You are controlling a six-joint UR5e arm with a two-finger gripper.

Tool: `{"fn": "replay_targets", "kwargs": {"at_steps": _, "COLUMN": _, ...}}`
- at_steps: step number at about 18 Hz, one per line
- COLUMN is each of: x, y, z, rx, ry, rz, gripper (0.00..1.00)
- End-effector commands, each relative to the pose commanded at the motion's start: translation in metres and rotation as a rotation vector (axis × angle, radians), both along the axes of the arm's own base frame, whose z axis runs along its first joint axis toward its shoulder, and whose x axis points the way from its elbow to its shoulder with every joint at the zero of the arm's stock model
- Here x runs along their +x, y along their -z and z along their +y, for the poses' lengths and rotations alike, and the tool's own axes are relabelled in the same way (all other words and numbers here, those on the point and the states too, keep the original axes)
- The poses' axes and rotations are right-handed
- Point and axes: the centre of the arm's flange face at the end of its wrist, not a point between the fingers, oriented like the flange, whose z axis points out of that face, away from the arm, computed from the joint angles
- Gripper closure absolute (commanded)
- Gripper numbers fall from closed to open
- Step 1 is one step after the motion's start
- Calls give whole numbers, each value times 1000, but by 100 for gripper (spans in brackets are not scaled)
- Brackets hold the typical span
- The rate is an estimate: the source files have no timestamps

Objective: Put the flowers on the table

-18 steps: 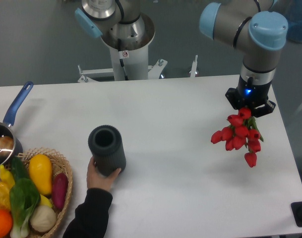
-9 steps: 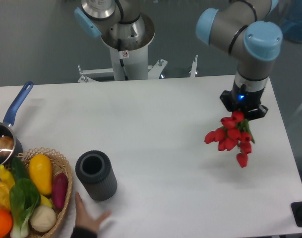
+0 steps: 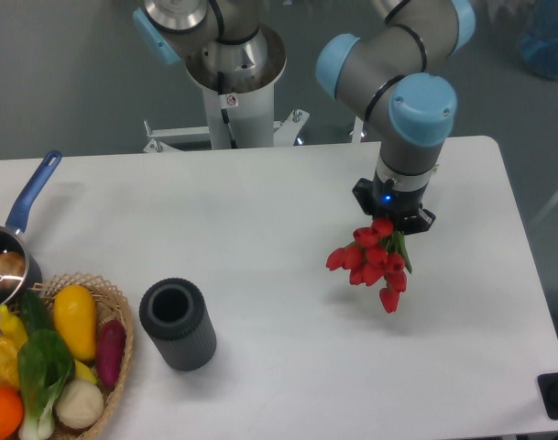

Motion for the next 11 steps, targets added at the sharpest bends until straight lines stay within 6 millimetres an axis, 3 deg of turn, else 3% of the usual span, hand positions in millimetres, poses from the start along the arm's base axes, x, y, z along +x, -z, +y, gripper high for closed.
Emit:
{"fn": "replay_targets", "kwargs": {"at_steps": 6, "x": -8, "y": -4, "z": -5, "rx": 15, "ry": -6, "rz": 20, "gripper": 0}}
{"fn": "replay_targets", "kwargs": {"at_steps": 9, "x": -28, "y": -7, "z": -27, "rx": 31, "ry": -48, "rz": 42, "gripper": 0}}
{"fn": "replay_targets", "kwargs": {"at_steps": 11, "x": -36, "y": -11, "z": -27, "rx": 47, "ry": -13, "rz": 85, "gripper": 0}}
